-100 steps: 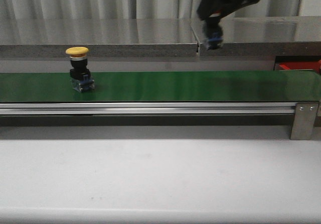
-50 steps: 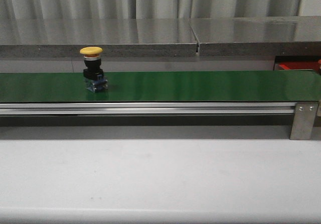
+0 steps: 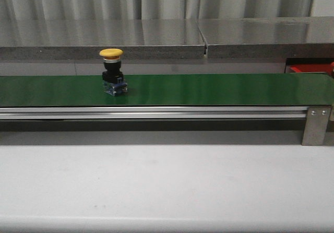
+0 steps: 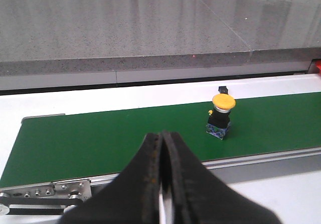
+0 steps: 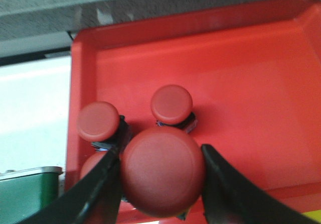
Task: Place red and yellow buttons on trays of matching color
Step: 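Lower the red button into the red tray and open the right gripper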
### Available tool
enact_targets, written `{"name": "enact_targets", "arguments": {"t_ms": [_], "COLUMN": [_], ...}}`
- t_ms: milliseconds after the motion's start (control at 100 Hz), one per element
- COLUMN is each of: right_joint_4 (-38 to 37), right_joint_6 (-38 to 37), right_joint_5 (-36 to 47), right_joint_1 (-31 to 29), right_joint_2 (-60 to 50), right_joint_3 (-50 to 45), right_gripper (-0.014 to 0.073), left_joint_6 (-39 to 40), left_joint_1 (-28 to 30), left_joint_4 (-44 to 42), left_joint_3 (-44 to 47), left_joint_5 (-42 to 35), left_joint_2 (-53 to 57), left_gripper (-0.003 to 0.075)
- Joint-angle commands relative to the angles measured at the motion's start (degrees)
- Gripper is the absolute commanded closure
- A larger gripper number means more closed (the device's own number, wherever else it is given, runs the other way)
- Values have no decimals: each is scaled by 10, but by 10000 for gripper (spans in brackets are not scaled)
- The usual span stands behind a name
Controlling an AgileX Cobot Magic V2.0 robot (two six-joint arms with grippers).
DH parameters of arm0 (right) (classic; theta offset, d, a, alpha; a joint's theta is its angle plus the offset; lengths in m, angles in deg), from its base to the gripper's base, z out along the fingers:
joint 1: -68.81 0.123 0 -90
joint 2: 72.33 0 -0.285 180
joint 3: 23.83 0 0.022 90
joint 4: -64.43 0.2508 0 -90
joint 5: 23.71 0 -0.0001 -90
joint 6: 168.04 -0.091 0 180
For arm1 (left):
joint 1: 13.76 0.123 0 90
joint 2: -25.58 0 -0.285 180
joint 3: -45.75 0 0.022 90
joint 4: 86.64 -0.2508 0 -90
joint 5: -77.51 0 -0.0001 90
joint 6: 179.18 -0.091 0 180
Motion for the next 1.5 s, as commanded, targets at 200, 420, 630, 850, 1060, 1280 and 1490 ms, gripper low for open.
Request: {"name": "enact_targets", "arguments": {"t_ms": [200, 420, 630, 850, 1060, 1280, 1490], "right_joint_4": [22, 70, 101, 102, 102, 113, 105], "right_joint_6": [3, 3, 3, 3, 3, 3, 4], "right_joint_5": [72, 95, 95, 100, 94, 79, 77], "right_joint_1": [-4, -4, -4, -4, -4, -4, -4], "right_joint_2": [20, 44, 69, 74, 74, 59, 4], "right_joint_3": [13, 13, 14, 15, 15, 15, 2], "right_gripper": [543, 543, 543, 473, 122, 64, 64], "left_joint_6": [1, 1, 1, 1, 1, 1, 1], "left_joint_1": [-4, -4, -4, -4, -4, -4, -4], "left_joint_4": [16, 16, 16, 16, 16, 16, 16], "left_joint_3": [-14, -14, -14, -14, -14, -14, -14], "left_joint_5": [-39, -39, -39, -39, -39, -39, -39], "left_joint_2": [-3, -3, -3, -3, -3, -3, -3], "left_gripper": [741, 741, 741, 741, 741, 741, 741]}}
